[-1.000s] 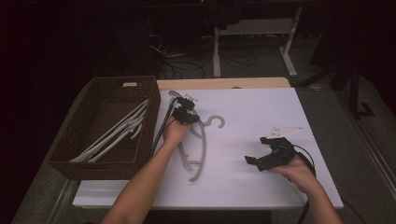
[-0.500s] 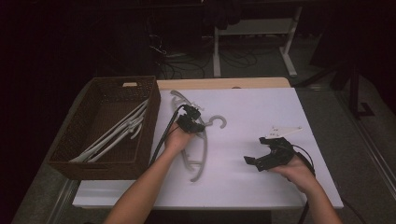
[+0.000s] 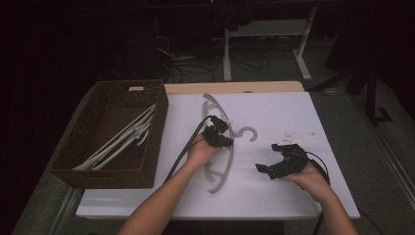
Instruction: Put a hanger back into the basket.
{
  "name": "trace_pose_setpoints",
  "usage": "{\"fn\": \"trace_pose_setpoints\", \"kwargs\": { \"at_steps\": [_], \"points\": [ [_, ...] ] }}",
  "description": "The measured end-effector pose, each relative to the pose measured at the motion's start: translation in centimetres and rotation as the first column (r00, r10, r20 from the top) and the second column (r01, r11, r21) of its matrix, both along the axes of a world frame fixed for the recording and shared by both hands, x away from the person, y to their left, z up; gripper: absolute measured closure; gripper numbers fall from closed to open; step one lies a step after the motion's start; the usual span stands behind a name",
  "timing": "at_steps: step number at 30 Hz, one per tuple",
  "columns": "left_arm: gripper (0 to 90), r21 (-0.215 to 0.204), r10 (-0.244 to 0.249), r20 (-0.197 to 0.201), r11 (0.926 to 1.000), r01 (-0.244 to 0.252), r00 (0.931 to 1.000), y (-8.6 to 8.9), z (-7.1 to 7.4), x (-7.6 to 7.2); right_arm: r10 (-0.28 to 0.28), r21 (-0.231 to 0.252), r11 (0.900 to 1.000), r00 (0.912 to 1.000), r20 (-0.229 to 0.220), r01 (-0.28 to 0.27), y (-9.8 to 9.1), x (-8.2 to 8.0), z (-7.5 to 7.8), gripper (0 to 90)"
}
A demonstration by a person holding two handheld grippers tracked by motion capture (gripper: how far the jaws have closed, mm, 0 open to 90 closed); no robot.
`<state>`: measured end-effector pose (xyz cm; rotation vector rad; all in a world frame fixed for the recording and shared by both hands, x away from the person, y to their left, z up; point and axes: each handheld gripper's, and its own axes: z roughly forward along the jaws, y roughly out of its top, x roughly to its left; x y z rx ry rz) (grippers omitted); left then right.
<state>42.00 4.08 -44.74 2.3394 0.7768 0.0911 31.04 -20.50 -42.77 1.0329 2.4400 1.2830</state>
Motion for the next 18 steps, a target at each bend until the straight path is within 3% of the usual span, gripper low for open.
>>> {"fn": "trace_pose_setpoints", "kwargs": {
  "at_steps": [4,9,14,18],
  "points": [
    [90.0,-0.028,-0.011,-0.013,0.9995,0.010,0.9999,0.3,0.9,-0.7,-0.003,0.002,1.0000,1.0000,0.000,0.003,-0.1,-0.1,0.1,0.0],
    [90.0,-0.033,-0.068,0.002,0.9971,0.068,0.9977,1.0,2.5,-3.6,-0.011,0.004,0.9999,0.9999,-0.002,0.011,-0.2,0.0,0.0,0.0],
    [90.0,-0.053,-0.124,-0.028,0.9911,0.122,0.9919,0.8,2.0,-6.4,-0.014,-0.002,0.9999,0.9999,0.000,0.014,-0.3,0.0,0.0,0.0],
    [90.0,-0.015,-0.148,-0.039,0.9889,0.148,0.9882,0.5,0.8,-8.0,-0.017,-0.003,0.9998,0.9999,-0.003,0.017,-0.3,0.0,0.0,0.0]
  ]
}}
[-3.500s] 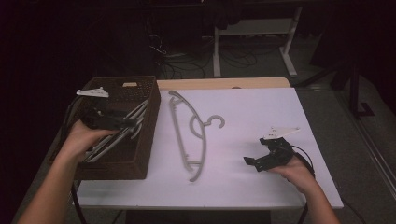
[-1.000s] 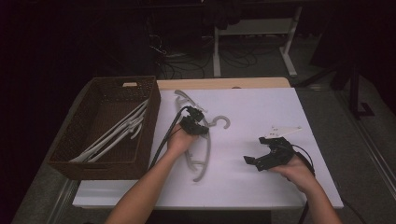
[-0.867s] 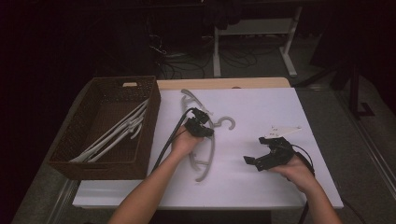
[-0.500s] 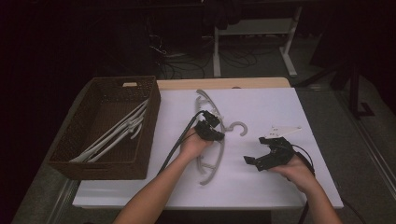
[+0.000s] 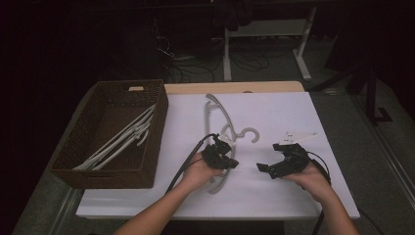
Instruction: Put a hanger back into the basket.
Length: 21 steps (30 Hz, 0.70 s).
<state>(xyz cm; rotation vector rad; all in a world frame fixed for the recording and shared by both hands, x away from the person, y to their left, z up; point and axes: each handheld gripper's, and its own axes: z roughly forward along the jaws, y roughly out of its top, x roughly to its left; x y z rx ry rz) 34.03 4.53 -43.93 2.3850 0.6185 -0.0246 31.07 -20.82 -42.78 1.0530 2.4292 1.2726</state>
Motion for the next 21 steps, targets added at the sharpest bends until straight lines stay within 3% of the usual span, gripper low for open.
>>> {"fn": "trace_pose_setpoints", "kwargs": {
  "at_steps": [3,7,9,10,11,12,15,17,21],
  "points": [
    [90.0,-0.006,0.005,-0.001,1.0000,-0.005,1.0000,0.4,-0.2,-0.5,-0.002,0.002,1.0000,1.0000,-0.002,0.002,-0.1,0.0,0.0,0.0],
    [90.0,0.008,0.017,0.035,0.9998,-0.017,0.9992,1.3,0.5,-1.0,-0.004,0.001,1.0000,1.0000,0.000,0.004,-0.1,0.0,0.0,0.0],
    [90.0,0.069,0.028,0.069,0.9971,-0.033,0.9972,1.9,0.6,-1.1,-0.004,0.002,1.0000,1.0000,0.000,0.004,-0.1,0.0,0.0,0.0],
    [90.0,0.072,0.029,0.063,0.9969,-0.034,0.9976,2.3,0.6,-1.1,-0.004,0.001,1.0000,1.0000,-0.001,0.004,-0.1,0.0,0.0,0.0],
    [90.0,0.026,0.045,0.021,0.9986,-0.046,0.9987,3.0,0.5,-1.0,-0.003,0.001,1.0000,1.0000,-0.001,0.003,-0.1,0.0,0.0,0.0],
    [90.0,0.000,0.055,0.007,0.9985,-0.055,0.9985,3.4,0.7,-1.1,-0.003,0.000,1.0000,1.0000,-0.003,0.003,-0.1,0.0,0.0,0.0],
    [90.0,-0.045,0.045,0.004,0.9980,-0.045,0.9990,3.7,1.4,-1.8,-0.002,-0.003,1.0000,1.0000,-0.002,0.002,-0.1,0.1,-0.1,0.0],
    [90.0,-0.051,0.021,0.001,0.9985,-0.021,0.9998,3.1,1.4,-2.5,-0.004,-0.004,1.0000,1.0000,-0.002,0.004,0.0,0.1,-0.1,0.0],
    [90.0,0.006,-0.013,0.015,0.9999,0.013,0.9998,1.9,0.4,-3.4,-0.004,-0.006,1.0000,1.0000,-0.004,0.004,-0.1,0.2,-0.1,0.0]
  ]
}}
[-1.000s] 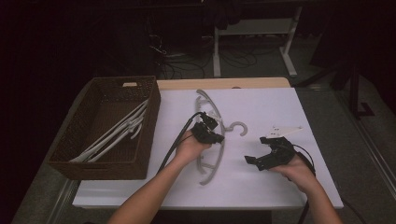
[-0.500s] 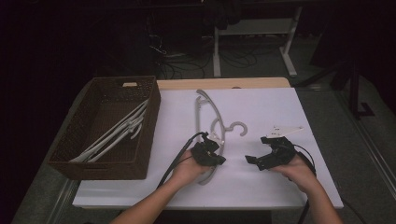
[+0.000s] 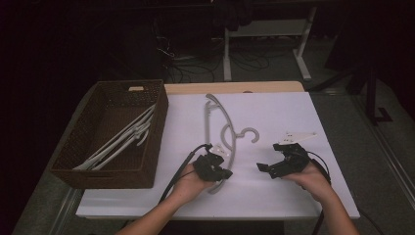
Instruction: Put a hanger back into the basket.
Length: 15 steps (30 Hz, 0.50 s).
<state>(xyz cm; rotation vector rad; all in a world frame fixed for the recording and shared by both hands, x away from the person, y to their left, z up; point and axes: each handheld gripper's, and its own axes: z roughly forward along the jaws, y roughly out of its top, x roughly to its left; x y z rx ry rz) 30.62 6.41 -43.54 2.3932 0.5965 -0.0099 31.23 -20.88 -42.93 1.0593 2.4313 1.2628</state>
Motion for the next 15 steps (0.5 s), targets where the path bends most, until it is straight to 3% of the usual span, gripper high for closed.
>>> {"fn": "trace_pose_setpoints", "kwargs": {
  "at_steps": [2,6,8,12,14,15],
  "points": [
    [90.0,-0.005,0.000,-0.003,1.0000,0.000,1.0000,-0.1,-0.3,-0.1,-0.001,0.001,1.0000,1.0000,0.000,0.001,0.0,0.0,0.0,0.0],
    [90.0,0.056,0.003,0.050,0.9984,-0.005,0.9987,0.0,-0.3,-0.4,-0.003,0.003,1.0000,1.0000,0.000,0.003,-0.1,0.0,0.0,0.0],
    [90.0,0.064,0.011,0.055,0.9978,-0.015,0.9984,0.1,-0.4,-0.4,-0.003,0.003,1.0000,1.0000,0.000,0.003,-0.1,0.0,0.0,0.0],
    [90.0,0.094,0.044,0.063,0.9944,-0.050,0.9970,2.2,-0.6,-0.4,-0.004,0.003,1.0000,1.0000,0.002,0.004,-0.1,-0.1,0.1,0.0],
    [90.0,0.094,0.044,0.063,0.9944,-0.050,0.9970,2.2,-0.6,-0.4,-0.005,0.004,1.0000,1.0000,0.001,0.005,-0.1,-0.1,0.1,0.0],
    [90.0,0.104,0.073,0.066,0.9915,-0.079,0.9951,3.7,-0.7,-0.3,-0.006,0.003,1.0000,1.0000,0.000,0.006,-0.1,0.0,0.0,0.0]
  ]
}}
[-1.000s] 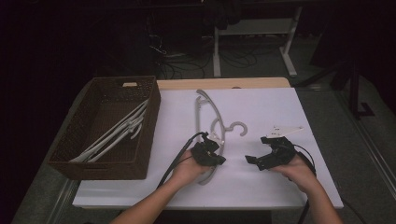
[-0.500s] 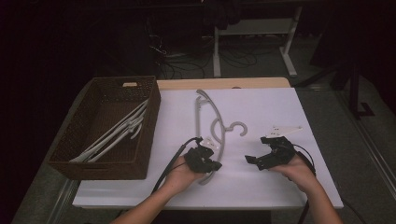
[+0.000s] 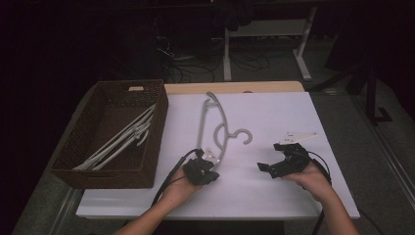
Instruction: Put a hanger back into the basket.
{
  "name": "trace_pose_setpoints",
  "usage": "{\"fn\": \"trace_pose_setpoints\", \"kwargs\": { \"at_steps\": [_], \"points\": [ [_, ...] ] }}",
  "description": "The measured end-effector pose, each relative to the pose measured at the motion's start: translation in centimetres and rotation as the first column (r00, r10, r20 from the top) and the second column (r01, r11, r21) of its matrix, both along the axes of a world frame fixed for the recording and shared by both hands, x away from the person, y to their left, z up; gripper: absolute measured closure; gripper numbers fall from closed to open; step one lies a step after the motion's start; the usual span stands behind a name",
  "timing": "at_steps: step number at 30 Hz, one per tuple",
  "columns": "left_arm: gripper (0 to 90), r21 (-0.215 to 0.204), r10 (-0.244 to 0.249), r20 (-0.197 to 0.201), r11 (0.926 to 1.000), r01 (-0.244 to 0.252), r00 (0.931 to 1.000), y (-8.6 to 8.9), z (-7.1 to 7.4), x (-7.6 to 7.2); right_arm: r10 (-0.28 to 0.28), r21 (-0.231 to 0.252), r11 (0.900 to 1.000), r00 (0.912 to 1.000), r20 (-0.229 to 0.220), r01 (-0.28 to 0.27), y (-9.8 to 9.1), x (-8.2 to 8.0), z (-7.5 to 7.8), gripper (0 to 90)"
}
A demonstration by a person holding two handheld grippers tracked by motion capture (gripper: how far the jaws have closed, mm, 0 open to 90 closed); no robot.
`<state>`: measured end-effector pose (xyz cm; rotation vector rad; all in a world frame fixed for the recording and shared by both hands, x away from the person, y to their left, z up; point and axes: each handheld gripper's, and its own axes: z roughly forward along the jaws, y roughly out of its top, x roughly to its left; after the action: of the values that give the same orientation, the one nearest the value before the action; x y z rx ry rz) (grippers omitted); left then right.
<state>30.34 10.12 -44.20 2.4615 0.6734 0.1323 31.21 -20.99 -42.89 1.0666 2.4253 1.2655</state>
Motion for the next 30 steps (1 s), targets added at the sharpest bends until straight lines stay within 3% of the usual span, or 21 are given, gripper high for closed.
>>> {"fn": "trace_pose_setpoints", "kwargs": {
  "at_steps": [5,7,10,11,14,19,20,23,27,29,30],
  "points": [
    [90.0,0.035,0.072,0.023,0.9967,-0.073,0.9971,3.1,0.1,0.6,0.003,-0.006,1.0000,1.0000,-0.001,-0.003,0.1,0.0,0.0,0.0],
    [90.0,0.020,0.110,0.015,0.9937,-0.110,0.9939,4.2,0.1,0.9,0.002,-0.005,1.0000,1.0000,-0.001,-0.002,0.1,0.0,0.0,0.0],
    [90.0,-0.030,0.113,-0.021,0.9931,-0.114,0.9934,4.9,0.3,1.1,0.004,-0.006,1.0000,1.0000,-0.002,-0.004,0.2,0.1,-0.1,0.0],
    [89.9,-0.030,0.113,-0.021,0.9931,-0.114,0.9934,4.9,0.3,1.1,0.003,-0.004,1.0000,1.0000,-0.003,-0.003,0.2,0.1,-0.1,0.0],
    [80.2,-0.087,0.119,-0.013,0.9890,-0.120,0.9928,5.1,0.9,0.8,0.005,-0.006,1.0000,1.0000,-0.004,-0.005,0.3,0.0,-0.1,0.0],
    [58.2,-0.128,0.136,0.013,0.9827,-0.133,0.9906,5.8,1.7,0.9,0.007,-0.003,1.0000,0.9999,-0.007,-0.007,0.4,0.2,-0.1,0.0],
    [52.7,-0.164,0.145,0.004,0.9760,-0.143,0.9894,6.1,1.8,1.3,0.006,-0.003,1.0000,0.9999,-0.009,-0.006,0.5,0.2,-0.1,0.0],
    [42.2,-0.186,0.148,0.024,0.9723,-0.141,0.9886,6.3,1.8,1.6,0.010,-0.008,0.9999,0.9999,-0.008,-0.010,0.8,0.6,0.0,0.0],
    [34.1,-0.215,0.140,0.026,0.9679,-0.131,0.9898,6.1,2.0,1.9,0.004,0.007,1.0000,0.9999,-0.012,-0.004,1.2,1.2,0.2,2.0],
    [32.3,-0.222,0.152,0.044,0.9651,-0.139,0.9874,5.9,2.1,2.2,0.000,-0.010,0.9999,0.9999,-0.011,0.000,1.9,1.9,0.6,2.9],
    [32.3,-0.237,0.167,0.054,0.9599,-0.149,0.9845,5.9,2.3,2.5,0.000,-0.013,0.9999,0.9999,-0.011,0.000,2.1,2.2,0.7,3.8]
  ]
}}
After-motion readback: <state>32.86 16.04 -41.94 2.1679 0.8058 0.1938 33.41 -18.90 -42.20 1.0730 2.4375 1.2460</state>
